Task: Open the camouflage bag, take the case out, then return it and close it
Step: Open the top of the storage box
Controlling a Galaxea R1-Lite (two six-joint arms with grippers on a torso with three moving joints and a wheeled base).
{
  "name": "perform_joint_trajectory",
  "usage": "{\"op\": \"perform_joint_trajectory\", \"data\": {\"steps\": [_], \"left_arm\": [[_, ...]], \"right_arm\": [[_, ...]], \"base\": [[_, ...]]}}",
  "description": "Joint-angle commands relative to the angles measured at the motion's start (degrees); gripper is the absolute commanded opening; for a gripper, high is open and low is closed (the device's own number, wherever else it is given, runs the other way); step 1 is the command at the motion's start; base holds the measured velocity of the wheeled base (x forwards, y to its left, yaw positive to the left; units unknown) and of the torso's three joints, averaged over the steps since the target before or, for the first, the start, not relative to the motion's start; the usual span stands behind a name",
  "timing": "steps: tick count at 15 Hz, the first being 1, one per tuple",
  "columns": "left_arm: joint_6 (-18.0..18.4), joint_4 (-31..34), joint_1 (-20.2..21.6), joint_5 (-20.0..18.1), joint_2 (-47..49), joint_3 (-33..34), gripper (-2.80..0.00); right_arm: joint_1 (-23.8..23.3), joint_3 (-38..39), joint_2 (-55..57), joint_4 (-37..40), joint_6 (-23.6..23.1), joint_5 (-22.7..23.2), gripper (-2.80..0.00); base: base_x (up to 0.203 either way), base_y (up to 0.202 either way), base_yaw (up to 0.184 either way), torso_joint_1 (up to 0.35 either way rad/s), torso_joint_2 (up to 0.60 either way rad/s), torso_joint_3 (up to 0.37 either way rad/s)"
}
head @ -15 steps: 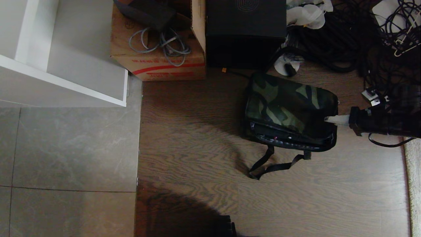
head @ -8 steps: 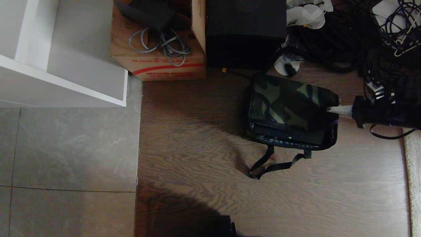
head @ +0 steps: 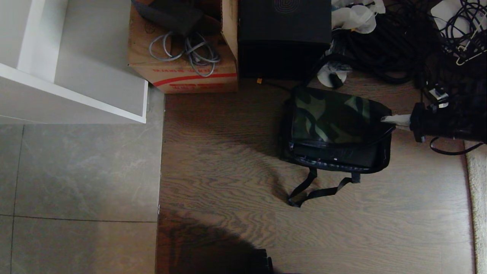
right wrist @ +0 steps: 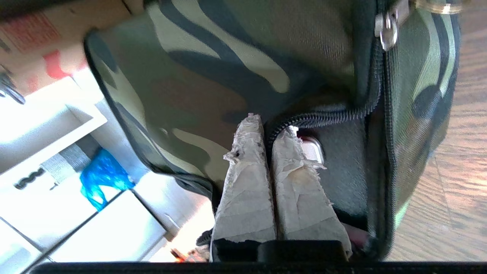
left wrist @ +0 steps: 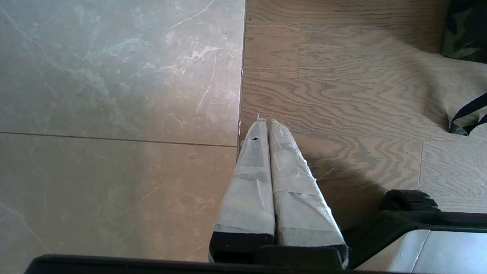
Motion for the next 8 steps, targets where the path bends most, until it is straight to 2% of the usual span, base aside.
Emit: {"op": "perform_joint_trajectory", "data": {"steps": [1, 5, 8], "left_arm": [[0.01, -0.01, 0.00, 0.00, 0.09, 0.00, -2.80], [0.01, -0.01, 0.00, 0.00, 0.09, 0.00, -2.80], [0.01, -0.01, 0.00, 0.00, 0.09, 0.00, -2.80]], "right_arm": [[-0.22, -1.21, 0.23, -0.10, 1.28, 0.28, -2.80], [-0.31, -5.50, 0.14, -0.19, 10.60, 0.28, -2.80], [-0.66, -6.02, 0.06, -1.48, 11.22, 0.28, -2.80]], "base": [[0.000, 0.000, 0.000, 0.000, 0.00, 0.000], [0.000, 0.000, 0.000, 0.000, 0.00, 0.000], [0.000, 0.000, 0.000, 0.000, 0.00, 0.000]]}}
